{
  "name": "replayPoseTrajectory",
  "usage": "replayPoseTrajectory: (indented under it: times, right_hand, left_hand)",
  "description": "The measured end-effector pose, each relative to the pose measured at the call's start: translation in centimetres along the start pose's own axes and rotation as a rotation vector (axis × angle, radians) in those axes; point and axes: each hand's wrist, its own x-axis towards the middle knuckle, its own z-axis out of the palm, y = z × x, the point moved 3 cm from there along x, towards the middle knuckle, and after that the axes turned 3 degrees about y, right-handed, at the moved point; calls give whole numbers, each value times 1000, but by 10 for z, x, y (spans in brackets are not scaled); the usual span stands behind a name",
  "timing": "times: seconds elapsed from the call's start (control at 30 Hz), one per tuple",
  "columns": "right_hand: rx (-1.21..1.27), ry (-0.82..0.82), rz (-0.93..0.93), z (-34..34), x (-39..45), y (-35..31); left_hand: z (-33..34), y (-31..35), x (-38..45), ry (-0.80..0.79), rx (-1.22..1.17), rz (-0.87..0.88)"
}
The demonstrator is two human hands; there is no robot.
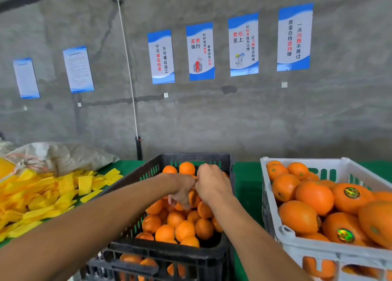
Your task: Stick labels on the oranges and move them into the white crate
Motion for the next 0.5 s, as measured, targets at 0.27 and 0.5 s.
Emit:
replayPoseTrajectory:
  times: [0.27,0.5]
  right_hand:
    - [532,272,-53,-61,-69,-8]
    - [842,543,-258,-98,-200,27]
  left_hand:
    - [-58,20,-156,724,-487,191]
    - [24,102,-247,961,-982,600]
